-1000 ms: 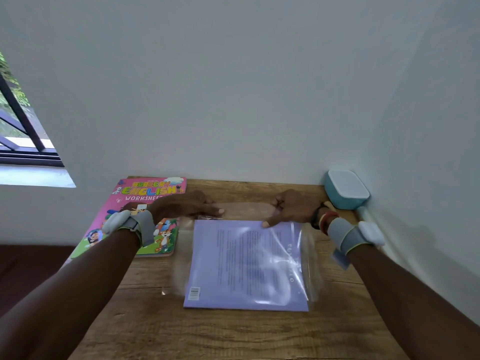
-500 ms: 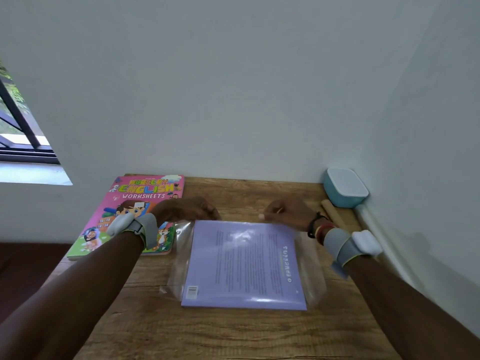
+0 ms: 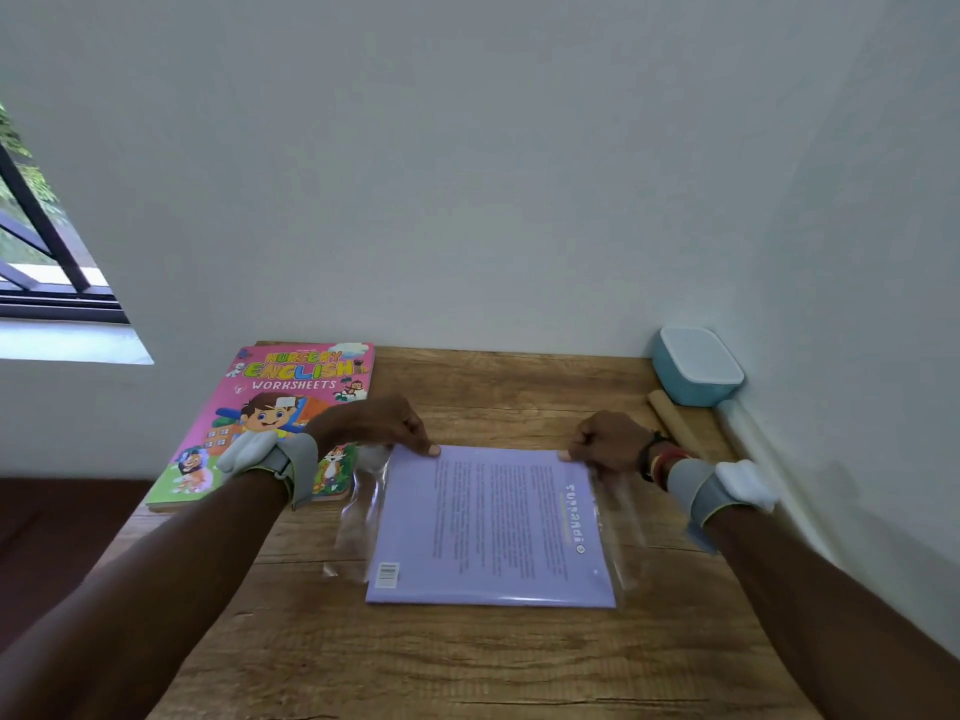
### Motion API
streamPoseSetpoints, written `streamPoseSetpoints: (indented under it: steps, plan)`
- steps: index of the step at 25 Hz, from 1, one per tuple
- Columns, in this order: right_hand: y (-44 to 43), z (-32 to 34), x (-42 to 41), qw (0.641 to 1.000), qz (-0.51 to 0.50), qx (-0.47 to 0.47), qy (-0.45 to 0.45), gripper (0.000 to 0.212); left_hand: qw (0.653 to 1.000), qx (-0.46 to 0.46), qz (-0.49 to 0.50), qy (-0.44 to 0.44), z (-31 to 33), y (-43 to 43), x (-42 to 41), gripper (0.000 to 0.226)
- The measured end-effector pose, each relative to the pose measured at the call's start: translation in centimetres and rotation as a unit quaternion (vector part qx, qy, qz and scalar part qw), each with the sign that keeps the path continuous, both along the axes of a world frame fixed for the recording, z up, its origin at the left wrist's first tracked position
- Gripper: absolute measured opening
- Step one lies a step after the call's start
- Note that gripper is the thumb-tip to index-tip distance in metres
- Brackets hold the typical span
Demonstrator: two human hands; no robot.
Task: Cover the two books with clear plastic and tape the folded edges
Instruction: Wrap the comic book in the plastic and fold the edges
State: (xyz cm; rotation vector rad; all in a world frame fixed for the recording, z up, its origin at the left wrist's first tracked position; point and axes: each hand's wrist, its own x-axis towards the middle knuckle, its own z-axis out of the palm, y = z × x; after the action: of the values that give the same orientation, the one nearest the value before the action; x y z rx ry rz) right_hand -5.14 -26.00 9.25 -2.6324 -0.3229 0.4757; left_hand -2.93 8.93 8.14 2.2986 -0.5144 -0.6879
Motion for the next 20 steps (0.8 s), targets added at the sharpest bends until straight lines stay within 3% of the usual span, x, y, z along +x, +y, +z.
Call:
streamPoseSetpoints:
  steps: [3, 6, 8, 10, 12, 15, 17, 18, 20]
  plan:
    - [-2.6, -0.1, -0.8, 0.985, -0.094, 0.128, 0.065, 0.032, 1.0, -0.002, 0.012, 0.026, -0.2, 0.2, 0.2, 0.03]
    - [-3.5, 0.2, -1.2, 0.973, -0.127, 0.166, 0.093, 0.036, 0.999, 0.007, 0.026, 0.047, 0.4, -0.1, 0.1, 0.04]
    - [-3.3, 0.5, -1.0, 0.988, -0.139, 0.038, 0.05, 0.034, 0.999, 0.04, 0.016, 0.02, 0.6, -0.6, 0.1, 0.034]
    - [-2.0, 0.5, -1.3, 0.97, -0.112, -0.167, -0.135, 0.027, 0.988, 0.141, -0.019, -0.061, 0.9, -1.3, 0.5, 0.036]
    - [1.3, 0.3, -2.2, 0.951, -0.038, -0.18, -0.249, 0.035, 0.949, 0.282, -0.05, -0.135, 1.5, -2.6, 0.5, 0.052]
    - [7.0, -0.6, -4.2, 0.979, 0.074, -0.101, -0.161, 0.061, 0.882, 0.406, -0.015, -0.237, 2.3, -3.4, -0.4, 0.068]
    - [8.6, -1.2, -4.8, 0.98, 0.099, -0.106, -0.135, 0.075, 0.834, 0.451, 0.01, -0.317, 2.8, -3.9, -1.4, 0.075]
    - [8.7, -1.4, -4.8, 0.978, 0.099, -0.118, -0.138, 0.079, 0.822, 0.448, 0.034, -0.35, 2.9, -4.2, -2.0, 0.074]
    - [8.3, -1.7, -5.2, 0.976, 0.068, -0.145, -0.145, 0.088, 0.829, 0.379, 0.087, -0.402, 2.5, -5.1, -2.9, 0.065]
